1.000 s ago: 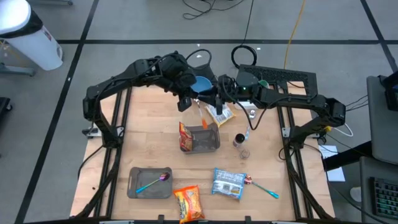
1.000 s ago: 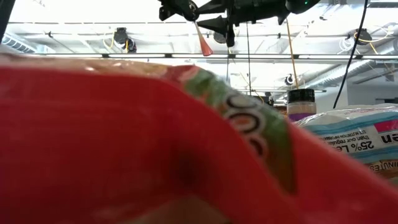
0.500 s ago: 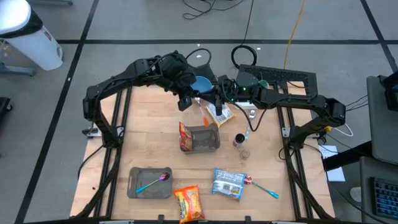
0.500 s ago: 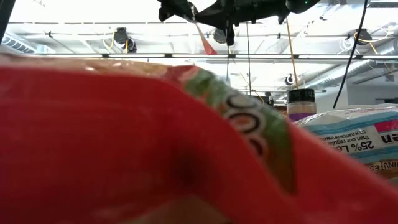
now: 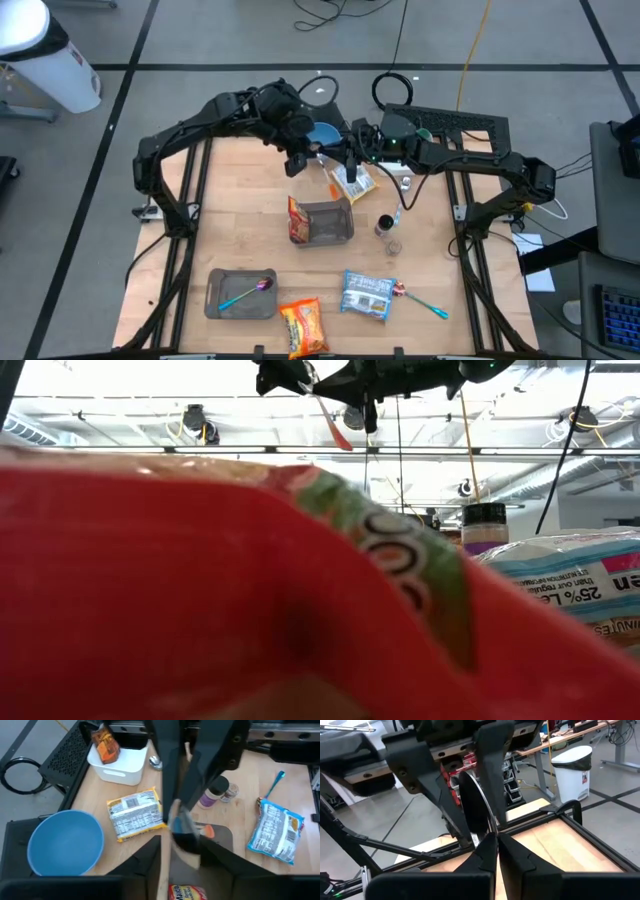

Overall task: Pick & Place Food Item
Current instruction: Put the orange spoon into the bottom black bin

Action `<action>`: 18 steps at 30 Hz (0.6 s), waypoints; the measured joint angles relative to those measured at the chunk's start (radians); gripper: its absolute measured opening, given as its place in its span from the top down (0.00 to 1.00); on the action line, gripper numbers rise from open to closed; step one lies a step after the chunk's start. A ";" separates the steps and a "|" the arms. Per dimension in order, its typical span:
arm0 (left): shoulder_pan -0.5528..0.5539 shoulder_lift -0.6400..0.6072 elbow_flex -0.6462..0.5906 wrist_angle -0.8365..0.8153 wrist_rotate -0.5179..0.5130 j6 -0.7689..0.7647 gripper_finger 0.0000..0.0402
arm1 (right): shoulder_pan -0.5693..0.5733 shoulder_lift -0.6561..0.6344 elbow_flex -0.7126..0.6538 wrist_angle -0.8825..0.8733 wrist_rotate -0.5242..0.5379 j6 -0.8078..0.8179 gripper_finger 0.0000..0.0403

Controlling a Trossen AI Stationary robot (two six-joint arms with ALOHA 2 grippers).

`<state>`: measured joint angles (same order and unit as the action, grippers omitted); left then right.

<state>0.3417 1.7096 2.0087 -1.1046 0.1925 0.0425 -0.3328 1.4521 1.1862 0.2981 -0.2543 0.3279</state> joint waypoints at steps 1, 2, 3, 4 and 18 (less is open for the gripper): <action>0.004 0.000 0.000 0.000 -0.001 0.000 0.63 | 0.000 0.000 0.000 -0.002 0.000 0.000 1.00; 0.010 0.000 0.000 0.000 -0.001 0.000 0.60 | 0.000 0.000 0.000 -0.002 0.002 0.000 1.00; 0.014 0.000 0.000 0.001 -0.002 0.000 0.57 | 0.000 0.000 0.000 -0.003 0.003 -0.001 1.00; 0.018 0.000 0.000 0.001 -0.003 -0.001 0.54 | 0.000 0.000 0.000 -0.003 0.002 -0.002 1.00; 0.091 -0.131 0.000 -0.013 -0.021 -0.014 0.38 | -0.037 -0.025 0.000 -0.003 -0.005 -0.009 1.00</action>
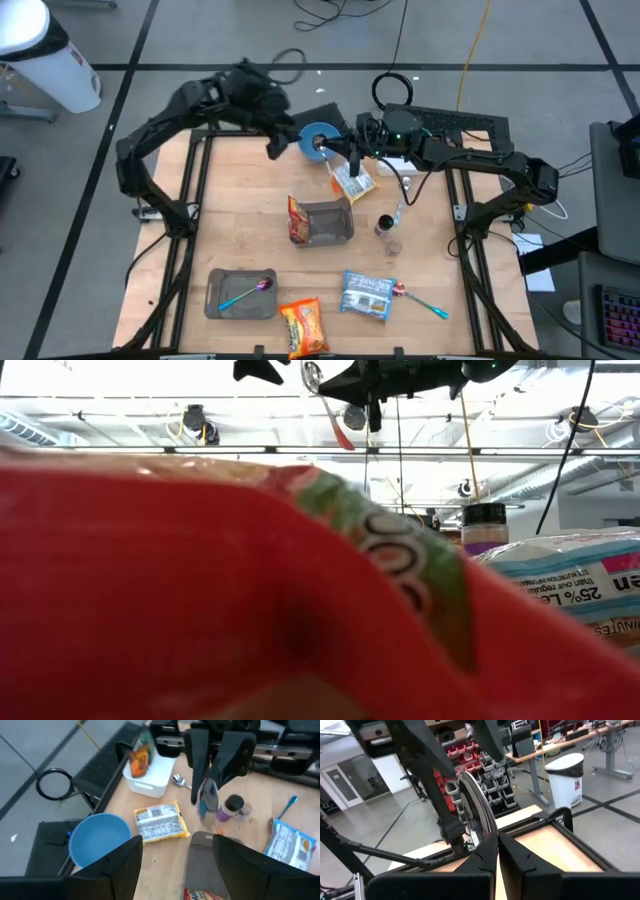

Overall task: Pick & Place Food Item
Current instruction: Put the orange spoon into the bottom black bin

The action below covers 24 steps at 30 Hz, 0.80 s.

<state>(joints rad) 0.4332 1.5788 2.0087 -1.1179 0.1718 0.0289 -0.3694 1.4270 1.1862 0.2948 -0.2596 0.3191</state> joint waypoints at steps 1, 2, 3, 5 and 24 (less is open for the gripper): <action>0.007 -0.017 0.000 -0.003 0.000 -0.005 0.38 | -0.004 -0.006 0.000 0.001 0.000 0.000 1.00; 0.014 -0.035 0.000 -0.006 0.000 -0.007 0.38 | -0.007 -0.012 0.000 0.001 0.000 0.000 1.00; 0.022 -0.052 0.000 -0.014 0.000 -0.011 0.38 | -0.011 -0.017 0.000 0.008 0.000 0.002 1.00; 0.037 -0.083 0.000 -0.042 -0.004 -0.012 0.38 | -0.019 -0.032 0.000 0.033 0.000 0.013 1.00; -0.076 -0.200 -0.364 0.483 0.038 -0.193 0.38 | 0.007 -0.117 0.000 0.158 0.144 0.018 1.00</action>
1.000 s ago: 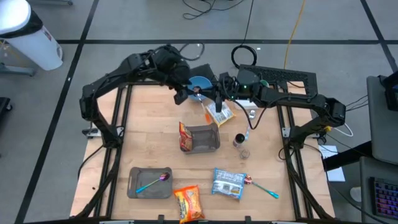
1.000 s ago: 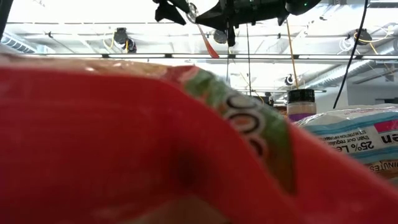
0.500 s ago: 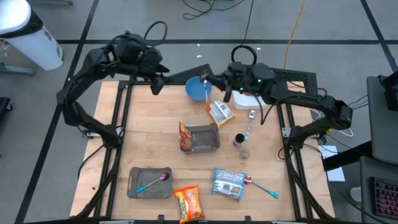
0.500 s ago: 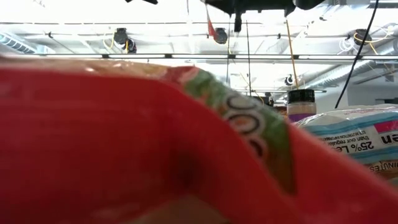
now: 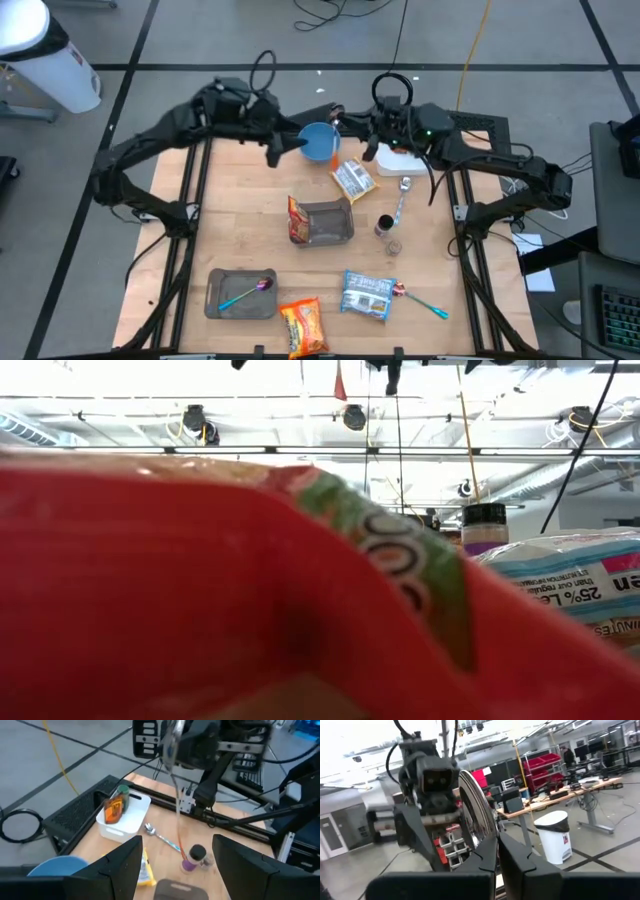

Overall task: Pick & Place Food Item
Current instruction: Put the orange spoon into the bottom black bin

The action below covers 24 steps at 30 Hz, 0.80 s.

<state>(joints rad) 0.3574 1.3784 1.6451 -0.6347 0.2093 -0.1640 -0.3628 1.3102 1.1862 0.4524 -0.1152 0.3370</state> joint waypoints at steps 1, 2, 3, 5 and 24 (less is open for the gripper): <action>-0.004 0.003 -0.024 0.035 0.001 -0.008 0.38 | 0.012 0.000 0.000 0.000 0.020 -0.002 1.00; -0.010 0.006 -0.046 0.072 0.001 -0.021 0.38 | 0.022 0.000 0.000 0.000 0.041 -0.010 1.00; -0.017 0.008 -0.066 0.109 0.001 -0.036 0.38 | 0.030 0.000 0.000 -0.001 0.061 -0.019 1.00; -0.026 0.009 -0.101 0.155 0.001 -0.060 0.38 | 0.046 0.000 0.000 0.001 0.092 -0.035 1.00; -0.102 0.037 -0.191 0.434 -0.077 -0.081 0.38 | 0.090 0.001 -0.001 0.107 0.148 -0.013 1.00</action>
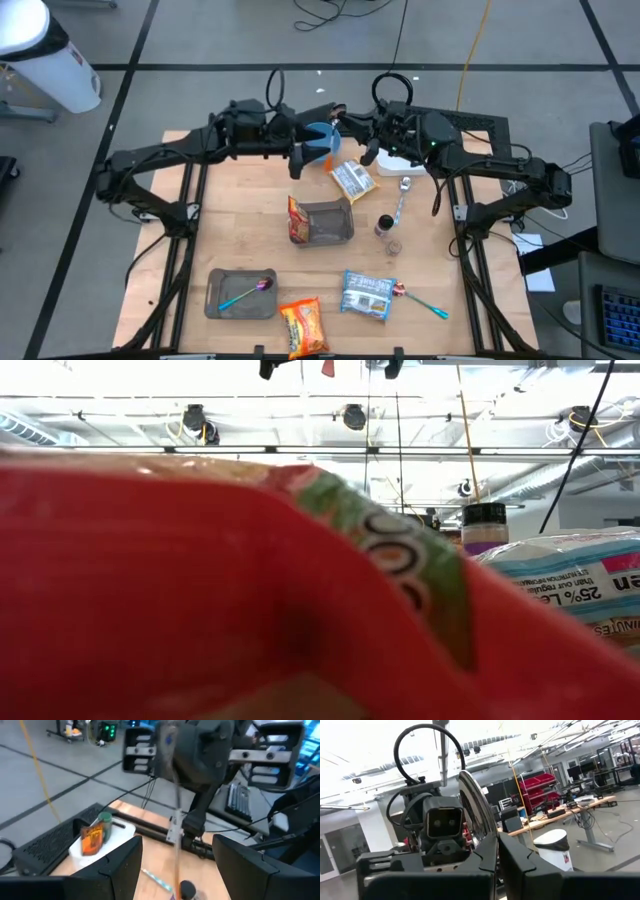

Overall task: Pick & Place Food Item
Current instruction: Put the orange spoon into the bottom black bin

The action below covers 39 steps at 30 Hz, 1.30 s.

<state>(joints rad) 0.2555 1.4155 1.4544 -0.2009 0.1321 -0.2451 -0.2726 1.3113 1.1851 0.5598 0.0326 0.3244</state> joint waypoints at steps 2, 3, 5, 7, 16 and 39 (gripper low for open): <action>-0.004 0.014 0.000 0.020 0.012 -0.002 0.38 | 0.000 0.000 0.000 0.006 0.000 0.000 1.00; -0.004 0.024 0.000 0.024 0.021 -0.004 0.38 | 0.000 0.000 0.000 0.011 0.000 0.000 1.00; -0.005 0.045 0.000 0.031 0.034 -0.011 0.38 | 0.000 0.000 0.000 0.014 0.000 -0.001 1.00; -0.008 0.059 0.000 0.031 0.044 -0.029 0.38 | 0.000 0.000 0.000 0.014 0.000 -0.004 1.00; -0.007 0.072 0.000 0.035 0.024 -0.035 0.38 | 0.000 0.000 0.000 0.013 -0.002 -0.014 1.00; 0.027 0.071 0.002 0.031 -0.002 -0.023 0.39 | 0.000 0.000 -0.055 0.027 0.019 0.004 1.00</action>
<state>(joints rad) 0.2821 1.4868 1.4561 -0.1701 0.1298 -0.2680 -0.2729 1.3113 1.1298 0.5873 0.0521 0.3283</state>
